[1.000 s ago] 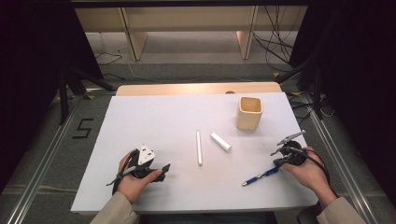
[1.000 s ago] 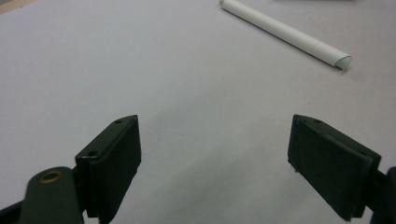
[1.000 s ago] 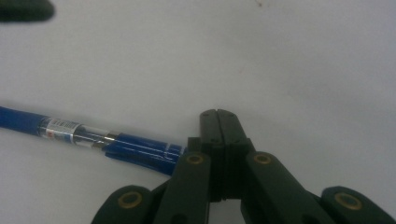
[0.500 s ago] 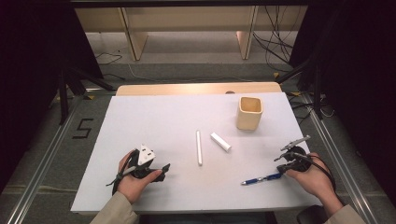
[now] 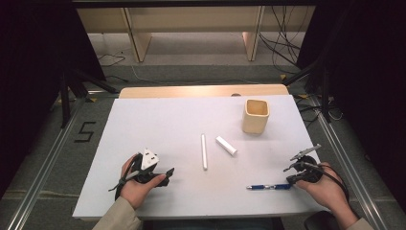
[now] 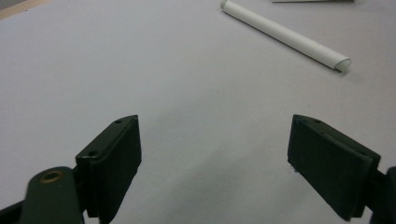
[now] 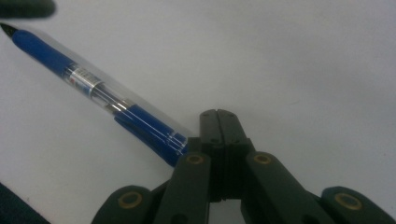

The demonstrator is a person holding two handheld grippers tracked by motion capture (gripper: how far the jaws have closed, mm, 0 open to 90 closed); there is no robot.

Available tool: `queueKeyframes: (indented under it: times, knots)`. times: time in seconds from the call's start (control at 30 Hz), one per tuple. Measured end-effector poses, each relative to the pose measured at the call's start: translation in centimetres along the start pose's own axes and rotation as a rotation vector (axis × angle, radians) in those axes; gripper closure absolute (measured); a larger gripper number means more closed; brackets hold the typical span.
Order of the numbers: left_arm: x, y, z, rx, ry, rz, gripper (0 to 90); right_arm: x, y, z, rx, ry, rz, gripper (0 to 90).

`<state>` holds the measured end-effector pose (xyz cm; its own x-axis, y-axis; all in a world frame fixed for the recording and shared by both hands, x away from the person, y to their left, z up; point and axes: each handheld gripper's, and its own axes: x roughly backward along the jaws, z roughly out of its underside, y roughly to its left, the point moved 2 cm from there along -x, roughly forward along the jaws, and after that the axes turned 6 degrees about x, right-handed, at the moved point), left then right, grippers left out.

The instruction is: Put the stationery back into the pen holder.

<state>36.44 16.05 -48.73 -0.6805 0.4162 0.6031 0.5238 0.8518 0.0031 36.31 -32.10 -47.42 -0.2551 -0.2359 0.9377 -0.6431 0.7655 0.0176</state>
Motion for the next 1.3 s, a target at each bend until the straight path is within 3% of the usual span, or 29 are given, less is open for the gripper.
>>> queueKeyframes:
  times: [1.1, 1.23, 1.3]
  knots:
    - [0.0, 0.0, 0.0, 0.004, -0.001, -0.003, 17.4, 0.7, 0.8, 1.4, 0.018, 0.046, -0.036, 90.0]
    - [0.0, 0.0, 0.0, 0.001, -0.002, -0.002, 17.4, 1.0, 0.5, 1.0, 0.061, 0.031, -0.012, 84.3]
    - [0.0, -0.1, 0.0, 0.000, 0.001, -0.002, 17.4, 1.4, 0.4, 0.5, 0.119, 0.012, 0.017, 79.8]
